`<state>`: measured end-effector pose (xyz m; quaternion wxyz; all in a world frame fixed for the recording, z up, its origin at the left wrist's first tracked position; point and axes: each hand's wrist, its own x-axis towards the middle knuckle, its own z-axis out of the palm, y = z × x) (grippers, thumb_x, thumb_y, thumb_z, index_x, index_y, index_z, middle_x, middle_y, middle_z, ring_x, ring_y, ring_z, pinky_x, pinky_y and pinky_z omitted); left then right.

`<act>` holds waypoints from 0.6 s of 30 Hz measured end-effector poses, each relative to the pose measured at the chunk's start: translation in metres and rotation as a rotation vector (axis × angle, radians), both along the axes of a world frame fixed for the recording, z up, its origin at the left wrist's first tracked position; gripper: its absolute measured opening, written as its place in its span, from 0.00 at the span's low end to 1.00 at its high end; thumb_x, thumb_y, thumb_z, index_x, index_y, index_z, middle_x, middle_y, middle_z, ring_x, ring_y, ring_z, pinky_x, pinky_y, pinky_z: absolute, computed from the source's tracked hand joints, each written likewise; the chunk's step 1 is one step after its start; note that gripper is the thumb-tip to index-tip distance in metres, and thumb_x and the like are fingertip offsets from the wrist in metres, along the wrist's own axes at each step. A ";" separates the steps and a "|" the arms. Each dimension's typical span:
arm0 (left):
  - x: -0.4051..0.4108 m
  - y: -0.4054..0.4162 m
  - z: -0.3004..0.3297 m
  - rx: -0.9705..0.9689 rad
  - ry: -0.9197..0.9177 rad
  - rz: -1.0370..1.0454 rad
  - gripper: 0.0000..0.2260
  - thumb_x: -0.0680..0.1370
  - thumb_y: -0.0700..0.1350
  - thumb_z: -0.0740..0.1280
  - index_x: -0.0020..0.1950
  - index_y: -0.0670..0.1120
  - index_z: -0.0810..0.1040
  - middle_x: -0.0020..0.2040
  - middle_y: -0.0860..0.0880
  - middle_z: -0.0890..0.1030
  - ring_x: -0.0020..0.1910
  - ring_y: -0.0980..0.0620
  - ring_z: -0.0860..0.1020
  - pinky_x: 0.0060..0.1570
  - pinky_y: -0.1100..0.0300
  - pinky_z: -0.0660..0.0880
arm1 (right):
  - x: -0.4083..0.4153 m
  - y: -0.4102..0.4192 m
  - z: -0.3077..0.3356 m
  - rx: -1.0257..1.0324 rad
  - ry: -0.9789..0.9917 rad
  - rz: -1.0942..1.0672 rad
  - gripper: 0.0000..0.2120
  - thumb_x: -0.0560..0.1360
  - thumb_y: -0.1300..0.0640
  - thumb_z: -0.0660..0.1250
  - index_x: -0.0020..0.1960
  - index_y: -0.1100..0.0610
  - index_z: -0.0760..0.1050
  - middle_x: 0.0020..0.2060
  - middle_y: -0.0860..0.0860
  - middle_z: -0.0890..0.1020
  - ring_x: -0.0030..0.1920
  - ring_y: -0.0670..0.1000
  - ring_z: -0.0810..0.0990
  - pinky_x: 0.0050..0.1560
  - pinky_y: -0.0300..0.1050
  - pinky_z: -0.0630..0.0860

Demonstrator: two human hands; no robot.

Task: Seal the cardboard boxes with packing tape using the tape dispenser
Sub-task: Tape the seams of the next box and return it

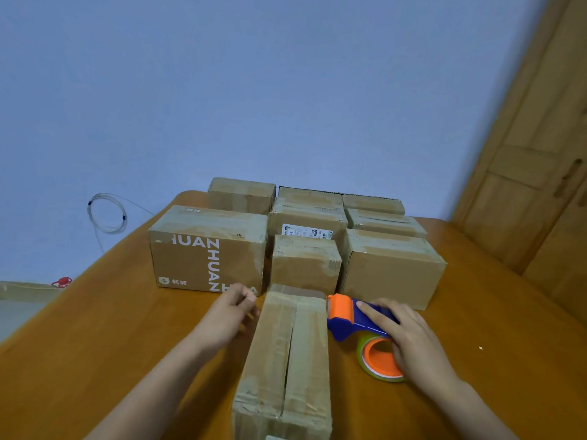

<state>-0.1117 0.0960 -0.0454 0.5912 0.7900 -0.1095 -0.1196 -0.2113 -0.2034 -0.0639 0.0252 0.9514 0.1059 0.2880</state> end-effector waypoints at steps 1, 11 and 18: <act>-0.003 0.000 0.009 0.000 0.023 -0.035 0.11 0.83 0.49 0.57 0.50 0.43 0.73 0.44 0.47 0.79 0.42 0.50 0.78 0.39 0.59 0.75 | -0.001 0.002 0.000 -0.001 -0.010 -0.004 0.48 0.52 0.63 0.84 0.68 0.49 0.69 0.53 0.51 0.80 0.50 0.51 0.80 0.41 0.42 0.79; 0.004 -0.005 0.063 0.427 -0.052 -0.237 0.29 0.80 0.61 0.57 0.75 0.46 0.59 0.73 0.47 0.66 0.69 0.48 0.67 0.64 0.57 0.63 | -0.012 0.050 -0.021 0.097 -0.065 -0.113 0.51 0.48 0.64 0.84 0.68 0.52 0.68 0.52 0.54 0.79 0.48 0.53 0.77 0.38 0.45 0.79; 0.018 -0.023 0.074 0.648 -0.039 -0.381 0.42 0.75 0.64 0.63 0.78 0.41 0.49 0.77 0.43 0.60 0.73 0.44 0.63 0.72 0.49 0.62 | -0.024 0.083 -0.024 0.201 0.004 -0.203 0.52 0.48 0.56 0.85 0.68 0.52 0.67 0.54 0.54 0.77 0.50 0.53 0.77 0.37 0.47 0.79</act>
